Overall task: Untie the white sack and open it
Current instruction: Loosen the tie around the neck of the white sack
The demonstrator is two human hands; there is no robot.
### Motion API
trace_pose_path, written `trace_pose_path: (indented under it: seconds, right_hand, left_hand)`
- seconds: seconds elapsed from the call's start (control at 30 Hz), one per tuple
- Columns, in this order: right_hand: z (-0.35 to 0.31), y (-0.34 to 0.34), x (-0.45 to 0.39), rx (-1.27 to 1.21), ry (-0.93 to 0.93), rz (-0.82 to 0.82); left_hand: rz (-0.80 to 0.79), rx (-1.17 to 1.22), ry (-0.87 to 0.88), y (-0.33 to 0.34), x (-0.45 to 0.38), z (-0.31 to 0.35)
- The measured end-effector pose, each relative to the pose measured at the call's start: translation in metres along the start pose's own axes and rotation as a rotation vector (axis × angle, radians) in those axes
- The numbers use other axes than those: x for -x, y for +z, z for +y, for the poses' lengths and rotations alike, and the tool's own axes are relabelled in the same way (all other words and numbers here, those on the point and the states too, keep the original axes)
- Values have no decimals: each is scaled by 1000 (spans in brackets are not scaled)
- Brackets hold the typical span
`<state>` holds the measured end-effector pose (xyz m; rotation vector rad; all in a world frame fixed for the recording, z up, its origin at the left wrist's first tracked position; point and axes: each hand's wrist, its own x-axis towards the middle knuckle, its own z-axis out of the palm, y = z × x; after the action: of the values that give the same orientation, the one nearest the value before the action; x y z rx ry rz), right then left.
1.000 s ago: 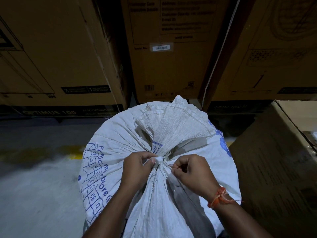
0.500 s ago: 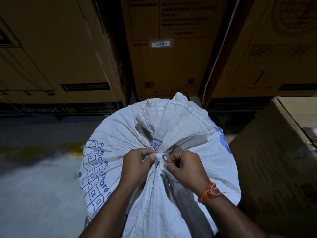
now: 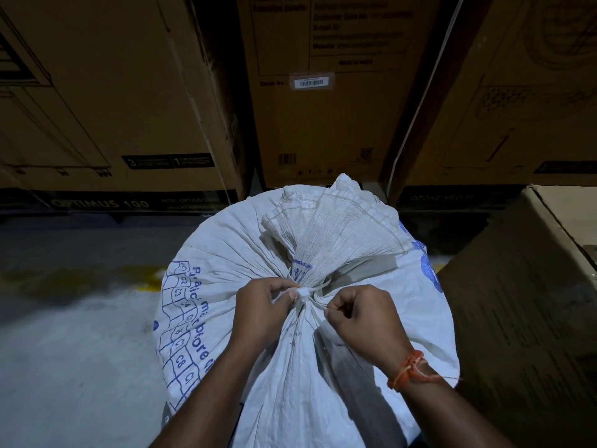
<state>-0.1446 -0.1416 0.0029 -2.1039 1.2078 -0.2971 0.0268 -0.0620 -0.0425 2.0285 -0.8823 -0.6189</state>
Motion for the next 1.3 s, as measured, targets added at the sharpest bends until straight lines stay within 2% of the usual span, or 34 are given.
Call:
trace_pose_path:
  seconds: [0.5,0.8,1.1,1.3]
  right_hand:
    - [-5,7,0,-99,39,12]
    - [-8,21,-9,-57,15,50]
    - [-5,13,-9,-234,49,57]
    - [-6,22,-11,-216,16,9]
  left_hand:
    - [-7,15,-7,-3,1,1]
    - [-3,-5,-6,-7,4,3]
    - [79,7,-33,-18,8,4]
    - [66,18,-29,-19,11,7]
